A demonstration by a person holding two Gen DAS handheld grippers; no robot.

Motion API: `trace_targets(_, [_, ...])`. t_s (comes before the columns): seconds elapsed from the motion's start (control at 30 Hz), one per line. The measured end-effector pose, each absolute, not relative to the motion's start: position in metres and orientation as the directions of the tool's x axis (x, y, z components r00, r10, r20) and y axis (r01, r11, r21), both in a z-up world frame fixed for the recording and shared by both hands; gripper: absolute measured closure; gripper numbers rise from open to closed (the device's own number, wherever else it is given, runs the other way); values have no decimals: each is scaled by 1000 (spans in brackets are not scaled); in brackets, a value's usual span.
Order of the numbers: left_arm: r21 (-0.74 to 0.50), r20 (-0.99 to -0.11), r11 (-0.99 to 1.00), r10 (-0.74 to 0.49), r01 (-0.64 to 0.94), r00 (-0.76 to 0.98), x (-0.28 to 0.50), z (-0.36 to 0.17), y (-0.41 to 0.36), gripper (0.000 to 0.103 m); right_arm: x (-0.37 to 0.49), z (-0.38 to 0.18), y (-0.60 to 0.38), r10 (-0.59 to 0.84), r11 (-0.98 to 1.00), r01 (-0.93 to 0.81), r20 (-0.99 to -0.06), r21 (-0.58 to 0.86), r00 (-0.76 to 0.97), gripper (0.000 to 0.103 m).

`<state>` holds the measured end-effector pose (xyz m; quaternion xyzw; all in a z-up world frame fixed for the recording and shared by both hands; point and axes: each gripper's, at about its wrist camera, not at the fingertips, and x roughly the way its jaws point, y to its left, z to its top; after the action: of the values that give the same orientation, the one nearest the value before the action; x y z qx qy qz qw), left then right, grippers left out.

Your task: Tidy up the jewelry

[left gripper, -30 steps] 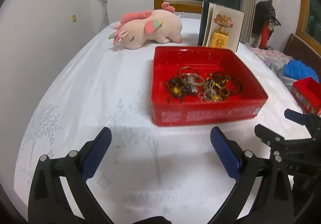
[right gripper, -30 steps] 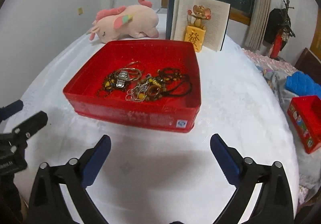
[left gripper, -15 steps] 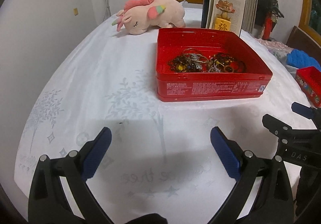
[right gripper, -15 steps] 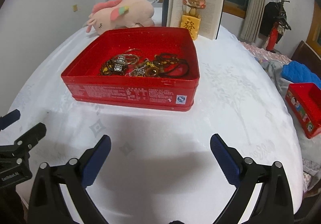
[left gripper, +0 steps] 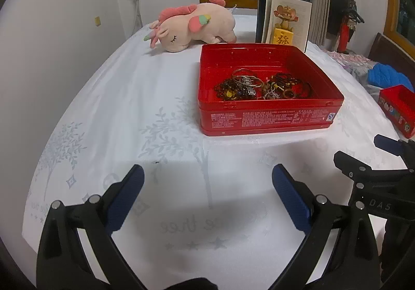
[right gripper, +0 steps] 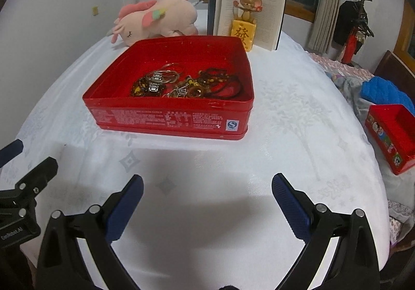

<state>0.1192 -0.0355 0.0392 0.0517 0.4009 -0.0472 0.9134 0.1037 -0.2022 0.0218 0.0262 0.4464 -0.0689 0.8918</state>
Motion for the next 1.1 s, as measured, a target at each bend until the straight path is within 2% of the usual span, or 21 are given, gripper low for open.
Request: trace_targets(1.1, [56, -733, 993, -27, 100, 680, 143, 47, -28, 5, 122, 33, -209, -121, 987, 160, -788, -30, 604, 4])
